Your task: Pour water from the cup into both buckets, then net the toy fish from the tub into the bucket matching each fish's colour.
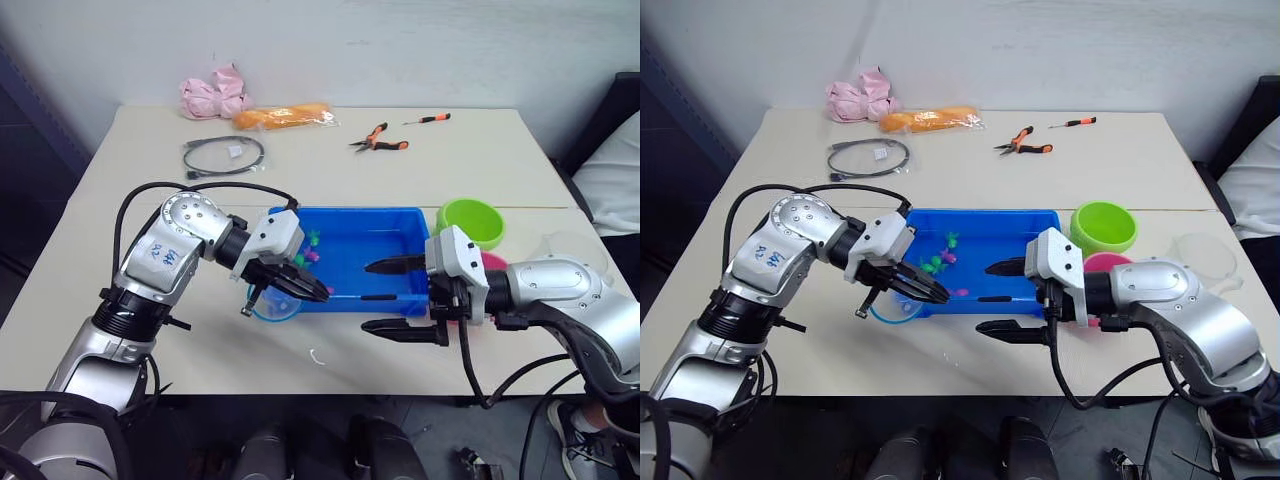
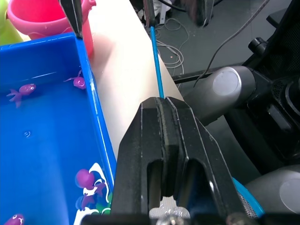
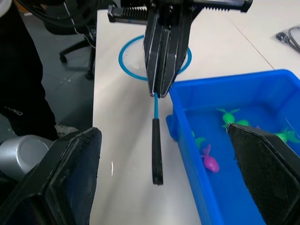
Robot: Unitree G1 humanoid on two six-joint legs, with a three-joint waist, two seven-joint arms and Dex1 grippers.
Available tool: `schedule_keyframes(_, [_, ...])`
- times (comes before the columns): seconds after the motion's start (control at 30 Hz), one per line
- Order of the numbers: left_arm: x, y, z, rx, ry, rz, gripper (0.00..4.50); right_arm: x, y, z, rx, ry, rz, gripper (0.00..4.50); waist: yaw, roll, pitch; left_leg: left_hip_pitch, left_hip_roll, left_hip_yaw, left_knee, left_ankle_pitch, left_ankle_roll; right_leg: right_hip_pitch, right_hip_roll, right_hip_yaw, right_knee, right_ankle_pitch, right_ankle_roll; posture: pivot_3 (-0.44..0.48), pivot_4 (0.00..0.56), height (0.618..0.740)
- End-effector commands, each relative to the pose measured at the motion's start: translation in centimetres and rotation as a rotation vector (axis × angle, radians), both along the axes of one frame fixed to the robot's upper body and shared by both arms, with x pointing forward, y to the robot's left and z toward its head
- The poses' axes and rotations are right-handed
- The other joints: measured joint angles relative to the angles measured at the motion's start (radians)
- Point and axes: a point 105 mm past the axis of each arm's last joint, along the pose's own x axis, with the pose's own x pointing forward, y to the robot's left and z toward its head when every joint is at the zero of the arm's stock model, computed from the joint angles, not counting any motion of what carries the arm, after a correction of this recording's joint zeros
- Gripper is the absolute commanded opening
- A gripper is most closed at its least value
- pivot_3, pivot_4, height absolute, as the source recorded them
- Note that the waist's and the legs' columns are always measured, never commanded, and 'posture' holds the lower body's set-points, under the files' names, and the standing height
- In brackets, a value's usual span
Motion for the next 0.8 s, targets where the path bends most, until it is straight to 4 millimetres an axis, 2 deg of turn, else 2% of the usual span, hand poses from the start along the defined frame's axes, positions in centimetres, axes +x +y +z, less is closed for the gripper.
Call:
schedule_keyframes(0.03, [0.17, -0.55, 1.12, 0.002, -0.056, -0.003, 0.04, -0.4, 0.54, 0.4, 0.009, -0.015, 0.025, 4.5, 0.0, 0.0, 0.0, 0.0, 0.0, 0.0, 0.0, 0.0, 0.0, 0.0, 0.0, 0.0, 0.0, 0.0, 0.0, 0.0, 0.15, 0.74])
schedule_keyframes(0.2, [0.49, -0.68, 1.03, 0.022, -0.054, 0.034, 0.04, -0.36, 0.59, 0.27, -0.016, -0.01, 0.032, 4.5, 0.0, 0.0, 0.0, 0.0, 0.0, 0.0, 0.0, 0.0, 0.0, 0.0, 0.0, 0.0, 0.0, 0.0, 0.0, 0.0, 0.15, 0.74])
schedule_keyframes(0.23, [0.53, -0.76, 1.08, 0.023, -0.053, 0.039, 0.0, -0.3, 0.61, 0.31, -0.015, -0.011, 0.03, 4.24, 0.0, 0.0, 0.0, 0.0, 0.0, 0.0, 0.0, 0.0, 0.0, 0.0, 0.0, 0.0, 0.0, 0.0, 0.0, 0.0, 0.15, 0.74])
schedule_keyframes(0.37, [0.53, -0.96, 1.15, 0.024, -0.049, 0.042, 0.0, -0.11, 0.64, 0.4, -0.016, -0.012, 0.027, 2.92, 0.0, 0.0, 0.0, 0.0, 0.0, 0.0, 0.0, 0.0, 0.0, 0.0, 0.0, 0.0, 0.0, 0.0, 0.0, 0.0, 0.15, 0.74])
schedule_keyframes(0.4, [0.47, -0.93, 1.04, 0.029, -0.044, 0.043, 0.0, -0.09, 0.7, 0.41, -0.015, -0.012, 0.027, 2.34, 0.0, 0.0, 0.0, 0.0, 0.0, 0.0, 0.0, 0.0, 0.0, 0.0, 0.0, 0.0, 0.0, 0.0, 0.0, 0.0, 0.15, 0.74])
schedule_keyframes(0.5, [0.33, -0.95, 0.82, 0.033, -0.037, 0.044, 0.0, 0.04, 0.82, 0.55, -0.008, -0.014, 0.023, 1.06, 0.0, 0.0, 0.0, 0.0, 0.0, 0.0, 0.0, 0.0, 0.0, 0.0, 0.0, 0.0, 0.0, 0.0, 0.0, 0.0, 0.15, 0.74])
schedule_keyframes(0.53, [0.31, -0.97, 0.8, 0.032, -0.035, 0.044, 0.0, 0.06, 0.84, 0.58, -0.008, -0.015, 0.022, 0.46, 0.0, 0.0, 0.0, 0.0, 0.0, 0.0, 0.0, 0.0, 0.0, 0.0, 0.0, 0.0, 0.0, 0.0, 0.0, 0.0, 0.15, 0.74])
schedule_keyframes(0.57, [0.27, -0.97, 0.72, 0.033, -0.033, 0.045, 0.0, 0.09, 0.88, 0.61, -0.006, -0.015, 0.021, 0.05, 0.0, 0.0, 0.0, 0.0, 0.0, 0.0, 0.0, 0.0, 0.0, 0.0, 0.0, 0.0, 0.0, 0.0, 0.0, 0.0, 0.15, 0.74])
schedule_keyframes(0.77, [-0.17, -1.05, 0.58, 0.024, 0.003, 0.037, 0.0, 0.01, 1.01, 0.65, -0.001, -0.015, 0.023, 0.05, 0.0, 0.0, 0.0, 0.0, 0.0, 0.0, 0.0, 0.0, 0.0, 0.0, 0.0, 0.0, 0.0, 0.0, 0.0, 0.0, 0.15, 0.74])
schedule_keyframes(0.8, [-0.29, -1.13, 0.88, -0.001, 0.012, 0.035, 0.33, -0.03, 1.0, 0.63, -0.002, -0.015, 0.024, 0.01, 0.0, 0.0, 0.0, 0.0, 0.0, 0.0, 0.0, 0.0, 0.0, 0.0, 0.0, 0.0, 0.0, 0.0, 0.0, 0.0, 0.15, 0.74])
